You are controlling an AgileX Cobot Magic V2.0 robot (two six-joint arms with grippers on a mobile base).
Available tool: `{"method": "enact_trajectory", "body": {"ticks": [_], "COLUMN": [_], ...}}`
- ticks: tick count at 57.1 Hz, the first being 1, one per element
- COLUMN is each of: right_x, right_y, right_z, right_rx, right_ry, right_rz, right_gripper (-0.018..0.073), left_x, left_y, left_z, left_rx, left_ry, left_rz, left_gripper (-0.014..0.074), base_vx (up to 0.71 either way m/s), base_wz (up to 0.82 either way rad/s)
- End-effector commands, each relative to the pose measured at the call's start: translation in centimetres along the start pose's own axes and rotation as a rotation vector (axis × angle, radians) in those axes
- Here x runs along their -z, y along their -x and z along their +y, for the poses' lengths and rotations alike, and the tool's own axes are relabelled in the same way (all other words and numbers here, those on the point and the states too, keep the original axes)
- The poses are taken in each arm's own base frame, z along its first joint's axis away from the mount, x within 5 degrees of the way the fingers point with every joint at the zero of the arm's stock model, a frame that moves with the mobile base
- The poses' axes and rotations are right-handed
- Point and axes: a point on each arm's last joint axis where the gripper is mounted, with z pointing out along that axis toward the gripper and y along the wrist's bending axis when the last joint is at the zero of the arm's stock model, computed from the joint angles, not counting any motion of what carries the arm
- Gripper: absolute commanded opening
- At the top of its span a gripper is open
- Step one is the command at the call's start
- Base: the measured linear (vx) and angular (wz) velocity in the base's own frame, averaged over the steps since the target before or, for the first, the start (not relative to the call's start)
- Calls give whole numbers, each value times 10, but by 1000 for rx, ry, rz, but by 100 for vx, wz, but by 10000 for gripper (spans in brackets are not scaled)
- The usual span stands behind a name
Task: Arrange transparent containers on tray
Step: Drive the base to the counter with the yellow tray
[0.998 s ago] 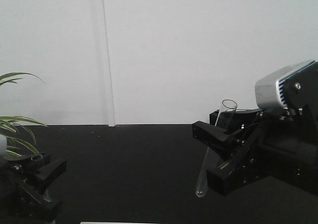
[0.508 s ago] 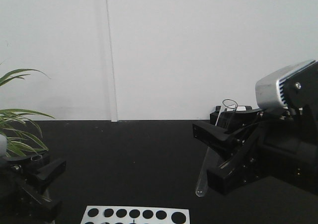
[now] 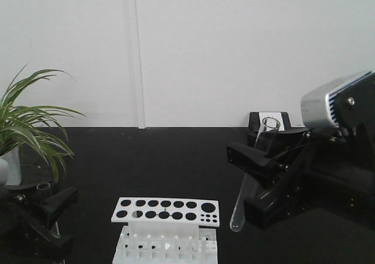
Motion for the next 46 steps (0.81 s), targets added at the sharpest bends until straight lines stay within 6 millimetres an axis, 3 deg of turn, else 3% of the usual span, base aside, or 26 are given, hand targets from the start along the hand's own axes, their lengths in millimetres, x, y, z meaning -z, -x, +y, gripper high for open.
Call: {"method": "enact_trajectory", "body": {"ticks": [1,46], "right_x": [9,9], "right_y": [21,21], "right_z": [-5,-5], "right_rx": [14,14], "right_ry": [-46,-46], "right_rz": [-119,-119], "right_gripper": [86,86], "left_x": [5,5], "left_y": [22,22], "left_z": [-3,-3], "left_rx": [11,11], "left_ry": [-25,-25], "left_rz": [-129,-129], "left_gripper": [177,177], "base_vx": [-27,-35], "base_wz": [4,2]}}
